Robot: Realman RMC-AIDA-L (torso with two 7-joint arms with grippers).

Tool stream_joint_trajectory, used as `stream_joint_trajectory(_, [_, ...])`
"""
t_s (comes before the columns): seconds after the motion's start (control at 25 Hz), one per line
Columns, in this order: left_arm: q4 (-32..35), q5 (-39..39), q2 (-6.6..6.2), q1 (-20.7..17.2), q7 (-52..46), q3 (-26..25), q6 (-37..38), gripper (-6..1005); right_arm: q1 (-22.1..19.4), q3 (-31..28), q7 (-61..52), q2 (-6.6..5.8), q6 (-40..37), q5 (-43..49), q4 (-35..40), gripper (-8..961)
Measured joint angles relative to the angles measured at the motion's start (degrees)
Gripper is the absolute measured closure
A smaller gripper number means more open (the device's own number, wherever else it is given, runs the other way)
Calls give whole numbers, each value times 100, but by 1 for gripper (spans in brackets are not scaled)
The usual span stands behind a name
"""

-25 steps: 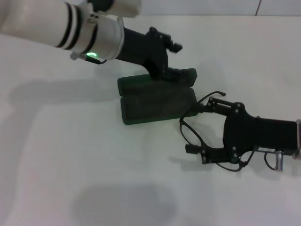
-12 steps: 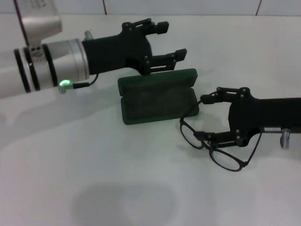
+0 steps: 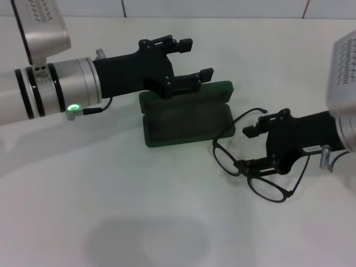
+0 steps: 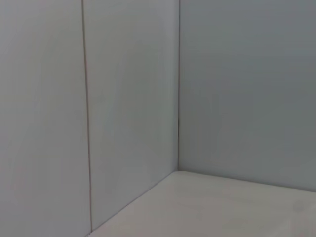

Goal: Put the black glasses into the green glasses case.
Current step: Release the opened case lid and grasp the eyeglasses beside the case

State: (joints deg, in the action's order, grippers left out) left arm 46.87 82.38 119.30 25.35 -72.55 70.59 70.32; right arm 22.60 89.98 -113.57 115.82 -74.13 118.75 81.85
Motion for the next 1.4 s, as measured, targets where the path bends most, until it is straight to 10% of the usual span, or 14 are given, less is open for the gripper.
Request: stream_joint_trajectory(1.4, [-31, 725, 30, 306, -148, 29, -101, 213, 222, 1186, -620, 14, 923, 631, -566, 404])
